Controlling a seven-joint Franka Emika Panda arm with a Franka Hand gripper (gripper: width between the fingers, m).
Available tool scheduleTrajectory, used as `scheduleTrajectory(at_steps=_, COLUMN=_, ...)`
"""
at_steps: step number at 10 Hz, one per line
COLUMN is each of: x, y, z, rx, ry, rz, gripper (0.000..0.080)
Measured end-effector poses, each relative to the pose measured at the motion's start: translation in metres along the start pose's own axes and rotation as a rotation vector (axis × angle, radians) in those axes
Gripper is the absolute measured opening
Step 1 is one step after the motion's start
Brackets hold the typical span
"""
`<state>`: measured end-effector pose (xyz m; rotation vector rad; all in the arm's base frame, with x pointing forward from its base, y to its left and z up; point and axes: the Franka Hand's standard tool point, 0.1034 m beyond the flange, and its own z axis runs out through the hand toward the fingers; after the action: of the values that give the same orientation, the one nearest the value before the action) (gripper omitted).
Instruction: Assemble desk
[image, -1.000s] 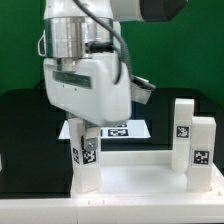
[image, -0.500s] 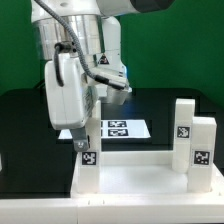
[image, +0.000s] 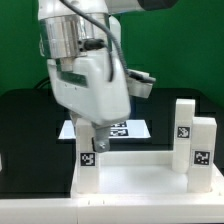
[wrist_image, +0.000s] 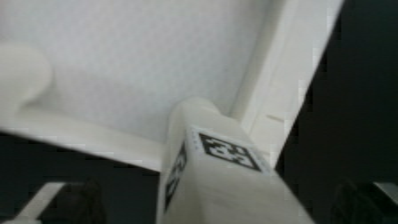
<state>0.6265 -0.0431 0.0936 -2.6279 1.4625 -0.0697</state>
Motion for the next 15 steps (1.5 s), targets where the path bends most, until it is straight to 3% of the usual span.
scheduleTrajectory(at_steps=4, x=0.0039, y=0.0018, z=-0.0014, rx=-0.005, ry=0.006, rz=-0.306, gripper=0.0649)
scheduleTrajectory(at_steps=5, x=0.0086, y=0.0021, z=-0.0071, rx=-0.020, ry=0.021, rz=-0.598, gripper=0.0649)
scheduleTrajectory(at_steps=6, x=0.0098, y=0.0013, z=-0.0093, rx=-0.021, ry=0.028, rz=-0.717, gripper=0.0649)
scheduleTrajectory(at_steps=7, x=0.0099, y=0.0021, z=-0.0080, rx=-0.023, ry=0.027, rz=-0.695, gripper=0.0649)
scheduleTrajectory(at_steps=10, x=0.0101, y=0.0024, z=-0.0076, rx=-0.023, ry=0.027, rz=-0.633, gripper=0.0282)
scheduleTrajectory(at_steps=13, x=0.0106, y=0.0026, z=-0.0078, rx=-0.019, ry=0.030, rz=-0.398, gripper=0.0284)
scheduleTrajectory(at_steps=15, x=0.0081, y=0.0007, z=-0.0079, rx=-0.016, ry=0.025, rz=-0.046, gripper=0.0284)
